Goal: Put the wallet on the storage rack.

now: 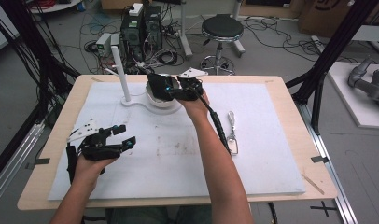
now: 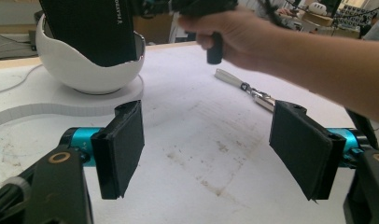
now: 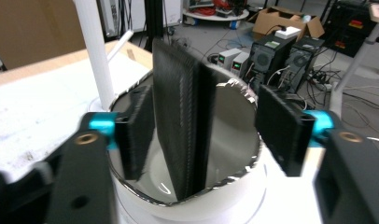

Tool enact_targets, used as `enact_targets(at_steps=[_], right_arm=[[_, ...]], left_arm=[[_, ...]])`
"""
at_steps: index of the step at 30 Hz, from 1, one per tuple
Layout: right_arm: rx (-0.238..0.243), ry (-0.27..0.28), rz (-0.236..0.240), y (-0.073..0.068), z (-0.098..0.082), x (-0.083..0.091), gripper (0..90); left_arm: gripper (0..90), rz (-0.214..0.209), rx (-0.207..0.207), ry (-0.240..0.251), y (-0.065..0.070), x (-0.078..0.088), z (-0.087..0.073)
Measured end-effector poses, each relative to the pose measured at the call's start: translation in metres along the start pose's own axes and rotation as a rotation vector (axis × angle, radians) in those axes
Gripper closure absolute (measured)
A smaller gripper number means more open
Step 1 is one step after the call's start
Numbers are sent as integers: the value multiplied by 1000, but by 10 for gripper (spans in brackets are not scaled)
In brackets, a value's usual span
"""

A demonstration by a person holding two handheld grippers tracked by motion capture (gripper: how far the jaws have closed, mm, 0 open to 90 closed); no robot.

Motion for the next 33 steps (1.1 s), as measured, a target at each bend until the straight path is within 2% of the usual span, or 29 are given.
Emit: enact_targets(at_steps=[2,3,6,8,9,10,11,13,14,15,16,17,18,19,20,21,22,23,24,25,27,28,33], right_arm=[[-9,-1,0,1,3,5,319],[-29,-13,4,4,7,15,293],[-44,-35,12,8,11,36,266],[-22,2,-10,12,15,54,261],[-22,2,-10,12,15,54,261],[-24,-14,-11,14,14,64,244],[-48,-26,-5,18,12,82,226],[-34,2,-17,23,11,104,226],[-34,2,-17,23,11,104,226],[-54,5,-26,28,6,125,225],[-63,6,-37,31,3,136,223],[-62,0,-50,35,0,147,223],[-62,0,-50,35,0,147,223],[-78,5,-68,40,-8,169,223],[-78,5,-68,40,-8,169,223],[-83,10,-85,44,-17,189,223],[-98,14,-84,44,-22,198,224],[-98,14,-84,44,-22,198,224],[-112,13,-99,45,-34,215,224],[-112,13,-99,45,-34,215,224],[-106,14,-102,43,-44,226,223],[-103,22,-115,42,-56,238,218],[-104,34,-128,41,-73,245,210]], left_arm=[[256,10,-6,-5,-1,0,0],[255,13,-12,-9,-1,0,0],[245,21,-18,-12,-2,1,0],[243,25,-29,-17,-2,3,1],[243,32,-40,-22,-3,4,2],[236,37,-48,-26,-4,5,3],[233,46,-56,-28,-6,7,4],[224,57,-61,-32,-7,9,4],[222,57,-61,-32,-7,9,4],[222,62,-63,-36,-8,10,4],[221,67,-64,-38,-9,10,4],[219,69,-73,-42,-10,11,4],[219,74,-73,-43,-11,12,4],[218,78,-84,-53,-13,14,4],[219,78,-84,-53,-13,14,4],[219,81,-84,-57,-13,15,4],[218,82,-93,-63,-14,16,4],[218,87,-98,-67,-15,17,3],[218,92,-106,-71,-16,18,3],[218,94,-110,-73,-17,19,3],[218,99,-111,-77,-18,19,2],[218,100,-111,-75,-19,19,2],[216,97,-112,-60,-21,17,4]])
Point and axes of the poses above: each handheld gripper's, and its own axes: x roughly backward along the jaws, z roughly out of its top, y roughly to its right, the point moved 10 cm from there along -x, roughly forward along the jaws, and after that the axes turned 9 degrees about y, right-handed, at the moved point
